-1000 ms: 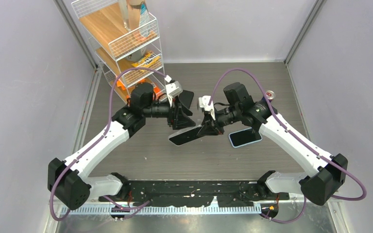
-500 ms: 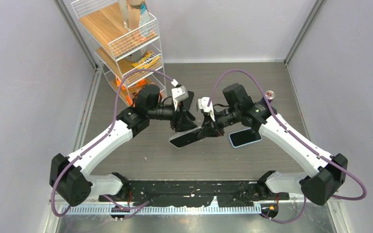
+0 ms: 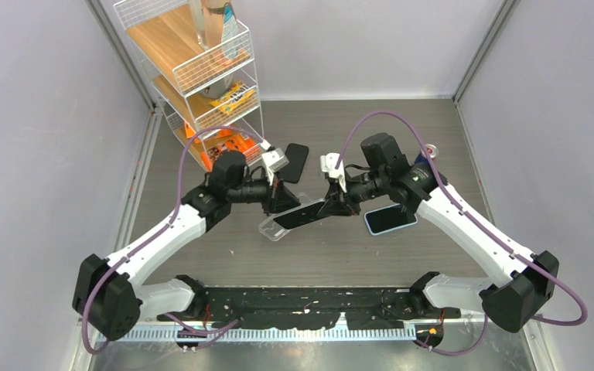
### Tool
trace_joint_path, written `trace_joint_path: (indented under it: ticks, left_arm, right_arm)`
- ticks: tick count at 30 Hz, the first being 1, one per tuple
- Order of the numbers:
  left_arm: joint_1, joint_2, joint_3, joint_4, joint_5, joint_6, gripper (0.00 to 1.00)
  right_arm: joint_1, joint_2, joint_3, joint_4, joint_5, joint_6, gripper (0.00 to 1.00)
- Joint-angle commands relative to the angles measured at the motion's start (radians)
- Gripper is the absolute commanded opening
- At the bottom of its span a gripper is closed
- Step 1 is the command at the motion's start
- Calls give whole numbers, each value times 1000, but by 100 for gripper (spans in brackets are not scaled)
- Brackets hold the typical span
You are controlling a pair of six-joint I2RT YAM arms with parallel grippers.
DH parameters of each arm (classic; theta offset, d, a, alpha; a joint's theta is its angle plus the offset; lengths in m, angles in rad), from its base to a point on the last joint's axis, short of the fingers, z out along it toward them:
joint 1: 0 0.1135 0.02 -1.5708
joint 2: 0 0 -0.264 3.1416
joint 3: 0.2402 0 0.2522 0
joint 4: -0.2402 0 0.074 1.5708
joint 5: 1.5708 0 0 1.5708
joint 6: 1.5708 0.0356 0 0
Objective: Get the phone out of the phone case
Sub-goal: Remove the phone case from the phone, then place the phone case at the center of the board.
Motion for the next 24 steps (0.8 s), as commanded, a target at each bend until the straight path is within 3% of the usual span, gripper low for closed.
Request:
trace_joint_path:
  ticks: [1,8,18,24]
  left_arm:
    - [75,-90,-115,169,-127,-88,0]
    - [222,-162,-238,133,-304,-133,0]
    - [529,-253,-291,-154,-257,2,0]
    - [660,-266,-286,-273,-281,58,0]
  right_arm:
    - [-30,-67,-12,100,-32,13,5]
    - [-57,-85,-45,120,-37,32,5]
    - [-72,-112,-91,155,-36,46,5]
    - [-74,-97,-85,171,-50,64,5]
